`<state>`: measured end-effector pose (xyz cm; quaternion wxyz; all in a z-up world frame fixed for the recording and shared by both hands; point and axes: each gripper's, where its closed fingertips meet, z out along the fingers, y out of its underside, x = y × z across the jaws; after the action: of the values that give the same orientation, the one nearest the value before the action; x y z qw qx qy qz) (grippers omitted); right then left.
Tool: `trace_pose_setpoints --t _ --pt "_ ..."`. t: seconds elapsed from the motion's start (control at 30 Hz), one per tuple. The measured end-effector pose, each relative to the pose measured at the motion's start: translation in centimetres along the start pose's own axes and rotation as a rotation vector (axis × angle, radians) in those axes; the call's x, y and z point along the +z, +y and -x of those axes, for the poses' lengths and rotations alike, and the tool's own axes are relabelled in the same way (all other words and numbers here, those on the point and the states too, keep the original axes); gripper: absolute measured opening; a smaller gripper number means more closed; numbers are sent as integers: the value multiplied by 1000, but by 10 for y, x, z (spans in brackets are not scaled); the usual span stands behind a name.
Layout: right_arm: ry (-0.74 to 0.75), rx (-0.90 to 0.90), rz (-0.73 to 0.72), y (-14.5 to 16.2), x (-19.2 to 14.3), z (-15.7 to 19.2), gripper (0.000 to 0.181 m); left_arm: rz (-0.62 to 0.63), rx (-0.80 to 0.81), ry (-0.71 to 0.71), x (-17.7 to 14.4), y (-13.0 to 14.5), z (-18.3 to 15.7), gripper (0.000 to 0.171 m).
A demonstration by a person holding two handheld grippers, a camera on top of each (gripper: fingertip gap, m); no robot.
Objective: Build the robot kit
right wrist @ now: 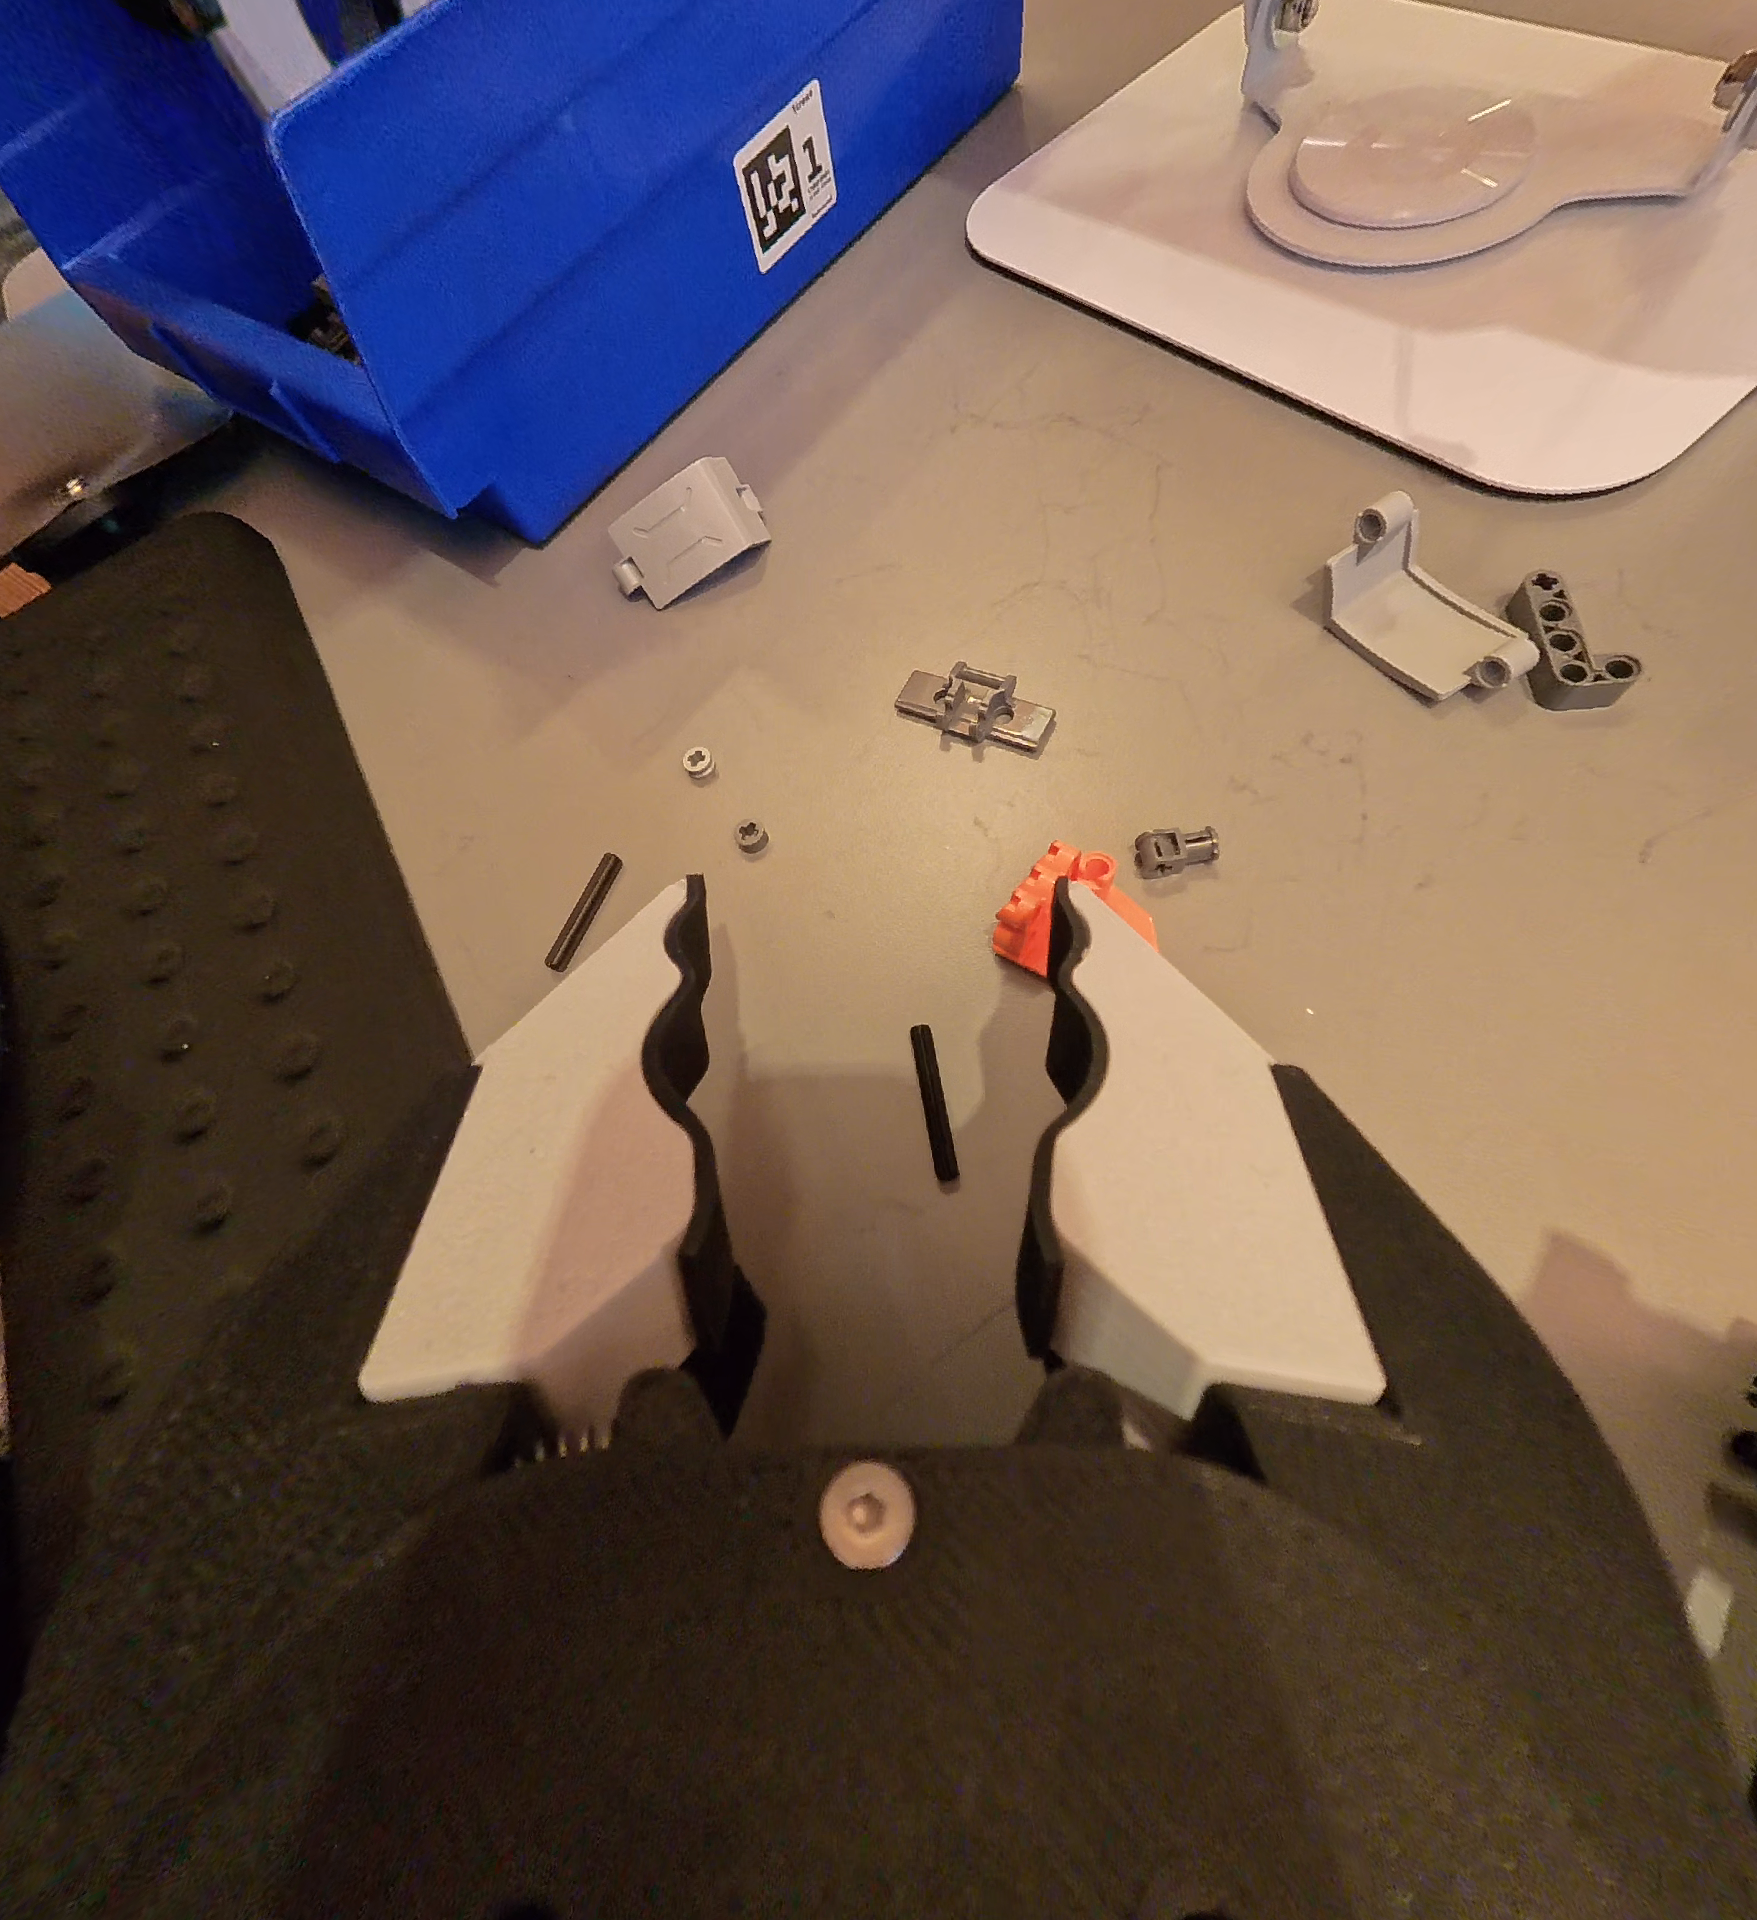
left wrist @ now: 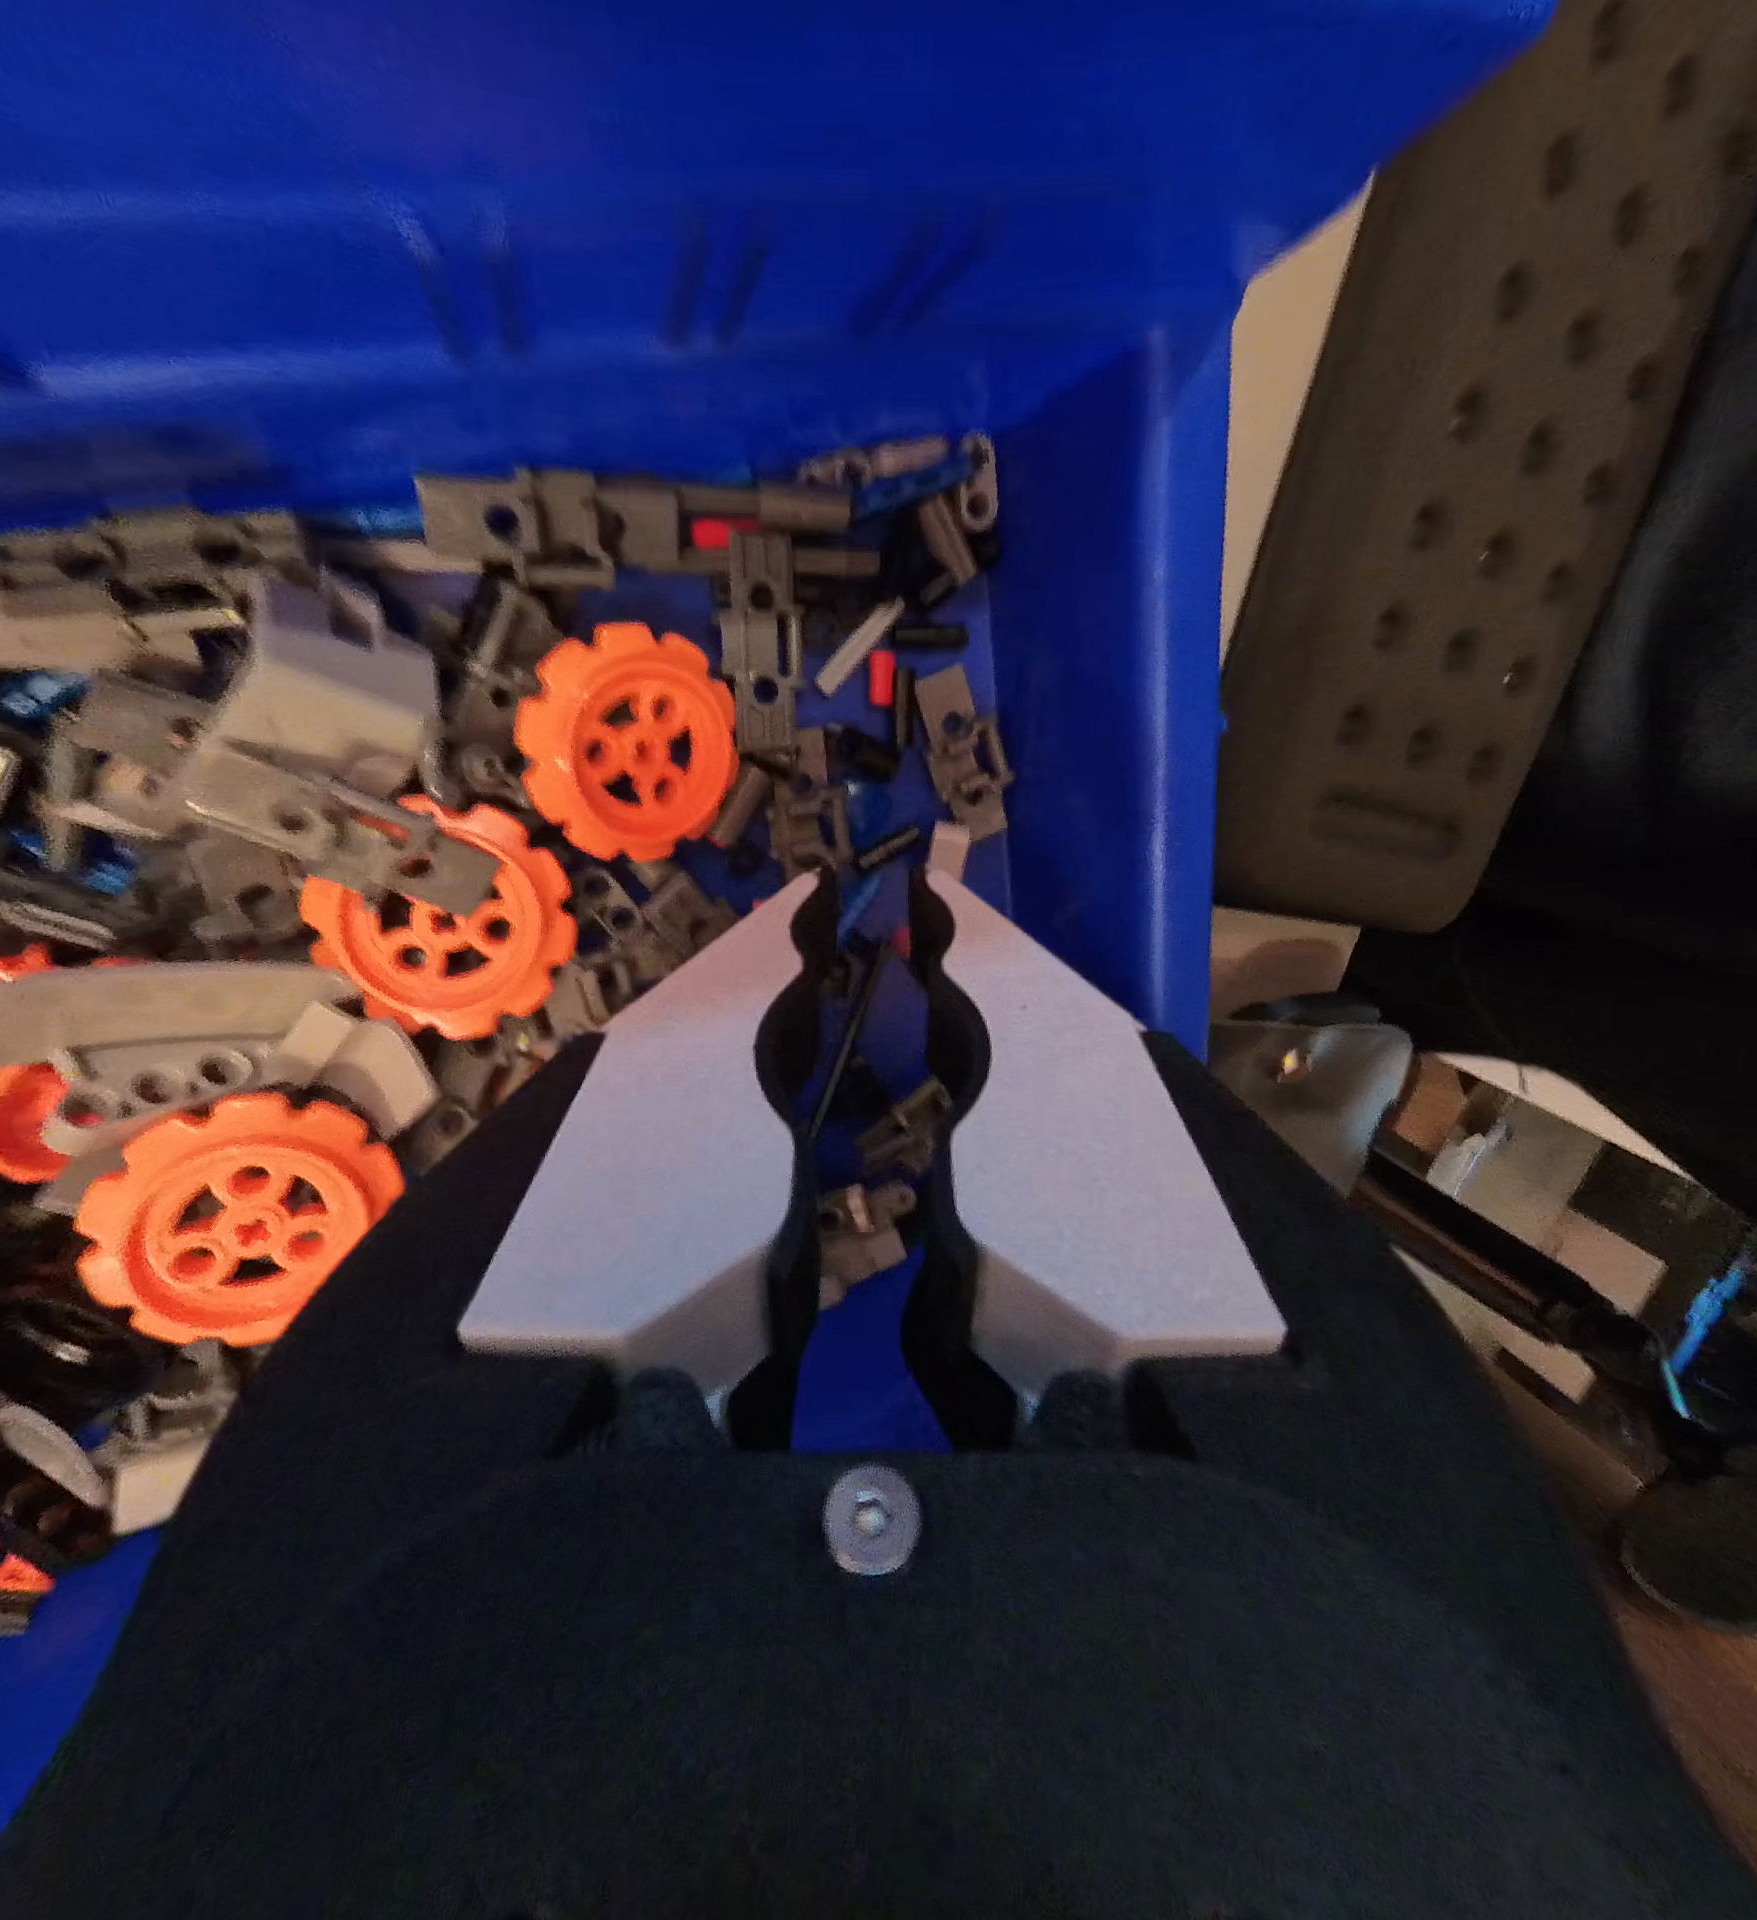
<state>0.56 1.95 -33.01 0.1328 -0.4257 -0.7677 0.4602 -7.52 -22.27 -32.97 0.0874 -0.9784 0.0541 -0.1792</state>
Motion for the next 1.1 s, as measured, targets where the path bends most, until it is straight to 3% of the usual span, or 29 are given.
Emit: trace_pose_setpoints --t 0.23,0.37,1.0,1.1 --pt "2 -7 -2 0 0 0 63 -84 44 -1 7 -30 0 10" --pt "2 -13 0 0 0 1 63 -112 29 -72 13 -39 11 9" --pt "3 -20 -11 -1 -1 2 63 129 -108 -250 -2 31 49 0" --pt "3 -25 -10 -1 -1 2 63 59 -105 -237 -6 19 44 3"
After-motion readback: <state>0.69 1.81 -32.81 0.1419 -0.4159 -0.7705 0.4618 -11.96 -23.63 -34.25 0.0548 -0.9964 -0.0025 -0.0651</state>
